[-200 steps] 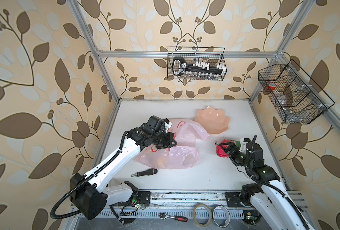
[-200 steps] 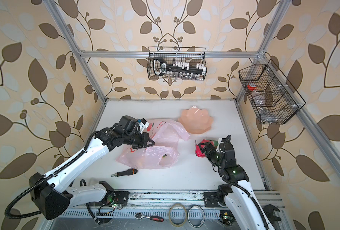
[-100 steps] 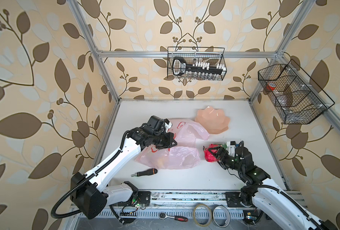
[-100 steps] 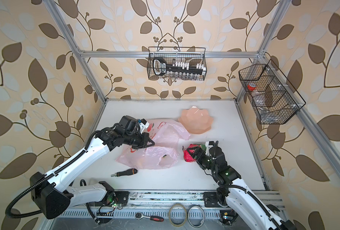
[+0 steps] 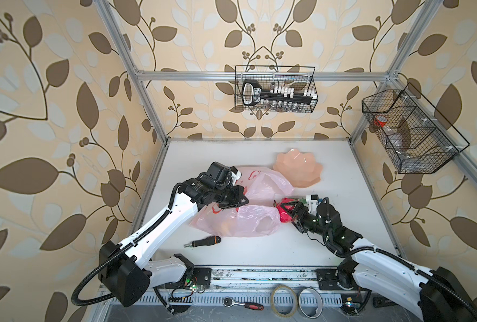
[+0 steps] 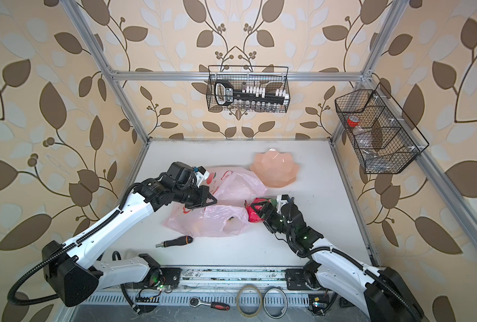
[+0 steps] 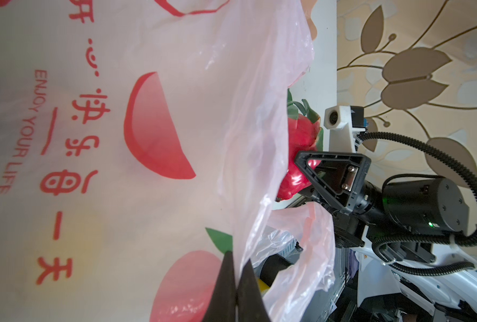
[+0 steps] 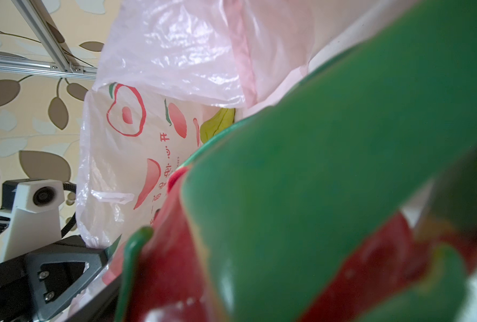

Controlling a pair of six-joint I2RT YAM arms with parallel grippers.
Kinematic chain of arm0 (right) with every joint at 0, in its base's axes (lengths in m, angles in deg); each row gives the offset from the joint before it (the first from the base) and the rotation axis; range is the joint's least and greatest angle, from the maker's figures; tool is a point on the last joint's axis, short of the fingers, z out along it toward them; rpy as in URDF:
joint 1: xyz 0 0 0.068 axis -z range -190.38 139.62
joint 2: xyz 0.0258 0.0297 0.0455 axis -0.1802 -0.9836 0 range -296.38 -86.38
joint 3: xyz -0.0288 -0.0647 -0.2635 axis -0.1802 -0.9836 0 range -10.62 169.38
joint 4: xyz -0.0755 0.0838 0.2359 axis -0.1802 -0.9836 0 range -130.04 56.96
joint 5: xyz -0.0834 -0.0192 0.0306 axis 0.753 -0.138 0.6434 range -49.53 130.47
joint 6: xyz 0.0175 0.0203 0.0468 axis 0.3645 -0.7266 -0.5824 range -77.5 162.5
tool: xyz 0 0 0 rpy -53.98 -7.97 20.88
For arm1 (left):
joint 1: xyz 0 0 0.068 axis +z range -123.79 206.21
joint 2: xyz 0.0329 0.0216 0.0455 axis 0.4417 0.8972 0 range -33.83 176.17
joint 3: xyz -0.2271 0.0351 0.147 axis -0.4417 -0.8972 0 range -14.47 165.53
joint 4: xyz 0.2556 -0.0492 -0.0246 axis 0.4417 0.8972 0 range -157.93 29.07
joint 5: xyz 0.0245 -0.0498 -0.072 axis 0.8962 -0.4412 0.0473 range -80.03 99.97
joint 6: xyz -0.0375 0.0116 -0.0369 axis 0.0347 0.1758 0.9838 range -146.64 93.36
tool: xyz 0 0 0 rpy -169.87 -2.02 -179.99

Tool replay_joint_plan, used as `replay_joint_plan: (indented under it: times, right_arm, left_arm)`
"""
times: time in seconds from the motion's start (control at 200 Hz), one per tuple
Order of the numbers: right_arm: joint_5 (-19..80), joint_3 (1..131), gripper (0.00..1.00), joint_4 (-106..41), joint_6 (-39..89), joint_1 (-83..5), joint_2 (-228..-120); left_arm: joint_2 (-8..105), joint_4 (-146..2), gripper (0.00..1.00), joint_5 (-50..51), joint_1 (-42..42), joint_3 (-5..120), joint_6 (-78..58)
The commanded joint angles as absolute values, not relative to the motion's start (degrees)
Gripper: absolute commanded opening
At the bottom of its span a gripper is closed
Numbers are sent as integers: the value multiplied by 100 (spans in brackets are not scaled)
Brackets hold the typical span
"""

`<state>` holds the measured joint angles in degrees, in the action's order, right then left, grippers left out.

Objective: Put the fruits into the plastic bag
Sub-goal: 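Carry the dragon fruit with the right gripper to the bag mouth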

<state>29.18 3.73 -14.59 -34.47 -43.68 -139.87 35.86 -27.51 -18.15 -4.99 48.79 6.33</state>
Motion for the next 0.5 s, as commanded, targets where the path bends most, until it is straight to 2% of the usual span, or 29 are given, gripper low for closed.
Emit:
replay_joint_plan:
  times: [0.0,0.495]
  right_arm:
    - [3027,429,20,-272,-3794,-4533,-14237]
    - [3202,711,19,766,-4111,-5132,-15471]
  left_arm:
    - [3508,-2794,0,-1939,-549,5100,509]
    - [3395,-2807,0,-1937,-549,5036,561]
